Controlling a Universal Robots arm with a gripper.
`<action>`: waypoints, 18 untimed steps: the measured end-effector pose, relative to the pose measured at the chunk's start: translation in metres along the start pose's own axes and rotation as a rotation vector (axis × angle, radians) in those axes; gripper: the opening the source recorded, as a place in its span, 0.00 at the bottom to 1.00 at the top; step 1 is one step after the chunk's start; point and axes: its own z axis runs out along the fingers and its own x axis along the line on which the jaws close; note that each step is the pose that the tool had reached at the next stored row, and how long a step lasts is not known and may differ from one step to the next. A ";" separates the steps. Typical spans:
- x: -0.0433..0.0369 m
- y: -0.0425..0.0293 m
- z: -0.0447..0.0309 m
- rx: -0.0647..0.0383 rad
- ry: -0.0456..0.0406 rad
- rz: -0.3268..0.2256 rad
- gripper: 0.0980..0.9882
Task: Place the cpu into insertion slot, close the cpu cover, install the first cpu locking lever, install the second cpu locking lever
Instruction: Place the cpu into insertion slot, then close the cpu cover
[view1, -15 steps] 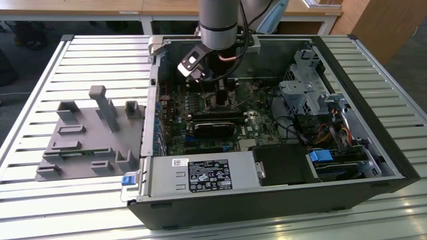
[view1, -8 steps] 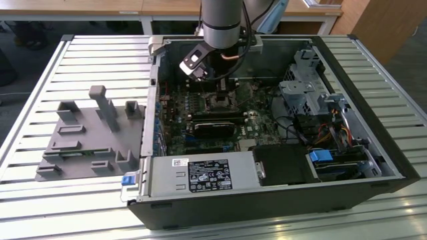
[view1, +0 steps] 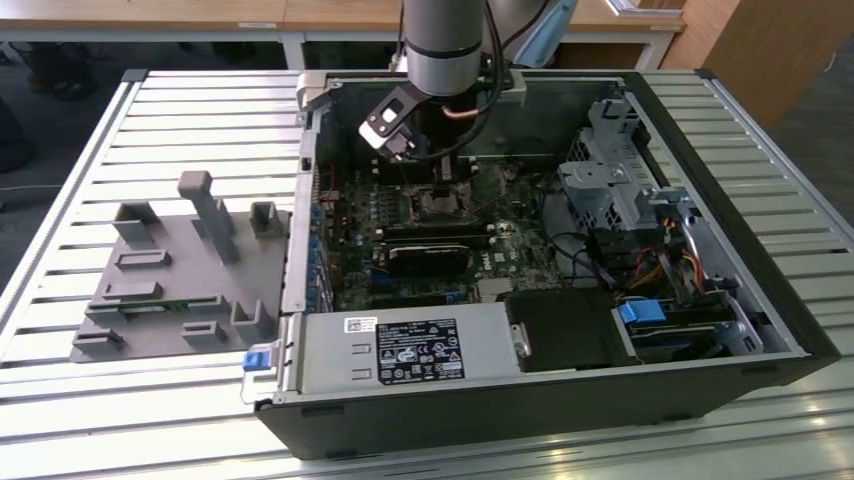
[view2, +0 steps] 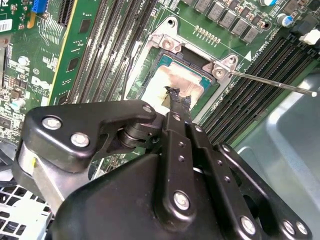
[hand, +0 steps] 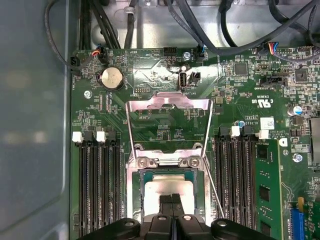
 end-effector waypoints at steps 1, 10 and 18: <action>0.0000 0.0000 -0.0002 0.000 -0.0001 0.000 0.01; 0.0000 0.0002 -0.0027 0.000 0.0001 0.000 0.01; 0.0001 0.0004 -0.0054 0.000 0.0000 0.000 0.01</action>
